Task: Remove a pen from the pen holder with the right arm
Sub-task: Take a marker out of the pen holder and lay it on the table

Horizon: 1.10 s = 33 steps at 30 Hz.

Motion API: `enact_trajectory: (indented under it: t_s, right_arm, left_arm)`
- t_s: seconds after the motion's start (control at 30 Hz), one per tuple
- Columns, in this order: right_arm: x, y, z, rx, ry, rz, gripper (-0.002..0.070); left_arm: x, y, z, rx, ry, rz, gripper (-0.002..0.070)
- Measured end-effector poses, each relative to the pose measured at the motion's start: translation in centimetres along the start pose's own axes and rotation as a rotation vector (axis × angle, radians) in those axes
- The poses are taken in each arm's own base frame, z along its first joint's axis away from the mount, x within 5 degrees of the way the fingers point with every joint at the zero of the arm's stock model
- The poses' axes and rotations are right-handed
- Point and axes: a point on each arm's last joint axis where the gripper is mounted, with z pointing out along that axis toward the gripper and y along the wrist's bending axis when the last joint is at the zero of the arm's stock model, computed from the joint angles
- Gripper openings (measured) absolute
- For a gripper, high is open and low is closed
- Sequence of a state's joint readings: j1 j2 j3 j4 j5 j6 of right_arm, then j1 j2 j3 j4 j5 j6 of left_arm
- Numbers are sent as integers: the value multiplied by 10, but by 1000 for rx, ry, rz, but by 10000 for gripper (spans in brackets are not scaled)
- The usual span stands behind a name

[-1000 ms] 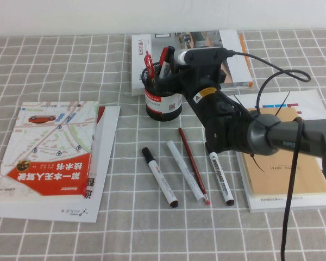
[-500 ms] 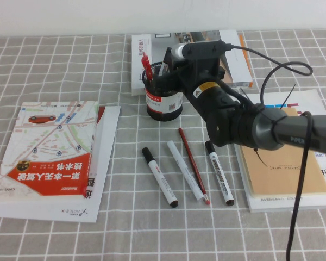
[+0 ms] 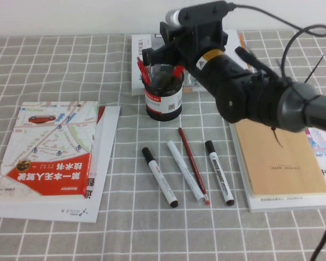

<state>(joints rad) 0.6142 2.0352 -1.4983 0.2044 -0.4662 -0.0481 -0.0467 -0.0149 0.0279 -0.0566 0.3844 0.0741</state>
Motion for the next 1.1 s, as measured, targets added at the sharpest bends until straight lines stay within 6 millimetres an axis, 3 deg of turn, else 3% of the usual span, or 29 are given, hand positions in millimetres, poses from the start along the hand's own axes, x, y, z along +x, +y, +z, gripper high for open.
enact_trajectory:
  t_s: [0.3, 0.47, 0.63, 0.87, 1.1]
  right_arm:
    - [-64, 12, -35, -61, 108, -90, 38]
    - [-101, 16, -74, -84, 260, -126, 38]
    - [-122, 18, -110, -95, 411, -135, 38]
    - [-111, 18, -134, -104, 695, -114, 38]
    - [-66, 16, -117, -103, 913, -56, 38]
  left_arm:
    - [0, 0, 0, 0, 0, 0, -3]
    - [0, 0, 0, 0, 0, 0, -3]
    - [0, 0, 0, 0, 0, 0, -3]
    - [0, 0, 0, 0, 0, 0, -3]
    - [0, 0, 0, 0, 0, 0, -3]
